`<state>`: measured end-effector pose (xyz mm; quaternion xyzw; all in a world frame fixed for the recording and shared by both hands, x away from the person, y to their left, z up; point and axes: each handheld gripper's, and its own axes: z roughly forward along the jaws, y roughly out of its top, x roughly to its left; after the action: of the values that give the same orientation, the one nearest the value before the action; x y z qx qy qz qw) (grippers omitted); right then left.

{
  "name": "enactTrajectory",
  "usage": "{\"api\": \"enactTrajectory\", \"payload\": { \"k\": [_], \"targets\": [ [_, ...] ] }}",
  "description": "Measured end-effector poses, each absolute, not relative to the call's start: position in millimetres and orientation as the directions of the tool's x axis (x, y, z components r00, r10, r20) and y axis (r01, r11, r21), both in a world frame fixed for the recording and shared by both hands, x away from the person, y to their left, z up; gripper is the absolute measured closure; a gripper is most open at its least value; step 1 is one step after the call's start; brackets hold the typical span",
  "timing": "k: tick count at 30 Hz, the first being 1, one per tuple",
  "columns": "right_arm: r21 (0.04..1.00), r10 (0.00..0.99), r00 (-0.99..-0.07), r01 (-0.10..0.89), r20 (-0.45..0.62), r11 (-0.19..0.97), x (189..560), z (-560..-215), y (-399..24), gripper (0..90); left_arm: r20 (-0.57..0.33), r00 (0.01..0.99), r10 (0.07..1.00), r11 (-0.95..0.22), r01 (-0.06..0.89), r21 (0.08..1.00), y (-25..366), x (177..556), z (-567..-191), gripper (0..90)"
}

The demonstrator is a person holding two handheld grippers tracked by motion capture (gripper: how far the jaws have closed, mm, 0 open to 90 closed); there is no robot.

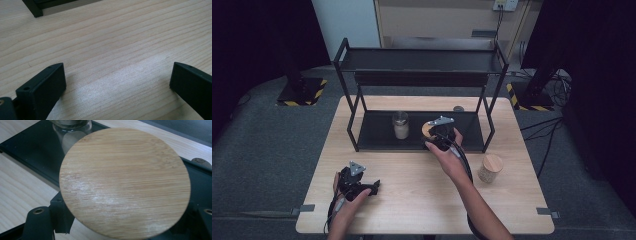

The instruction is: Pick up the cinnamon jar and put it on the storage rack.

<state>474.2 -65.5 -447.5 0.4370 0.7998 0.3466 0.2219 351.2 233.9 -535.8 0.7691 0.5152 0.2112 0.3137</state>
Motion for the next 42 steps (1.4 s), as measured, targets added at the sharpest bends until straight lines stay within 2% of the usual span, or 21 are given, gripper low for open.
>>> {"api": "enactTrajectory", "payload": {
  "k": [42],
  "targets": [
    [0.765,0.902,-0.429,0.563,-0.054,0.313,527.6,-455.7,-58.0,25.1,0.001,0.380,0.925,-0.272,0.660,0.700,233.8,351.2,-535.8,0.0]
  ]
}}
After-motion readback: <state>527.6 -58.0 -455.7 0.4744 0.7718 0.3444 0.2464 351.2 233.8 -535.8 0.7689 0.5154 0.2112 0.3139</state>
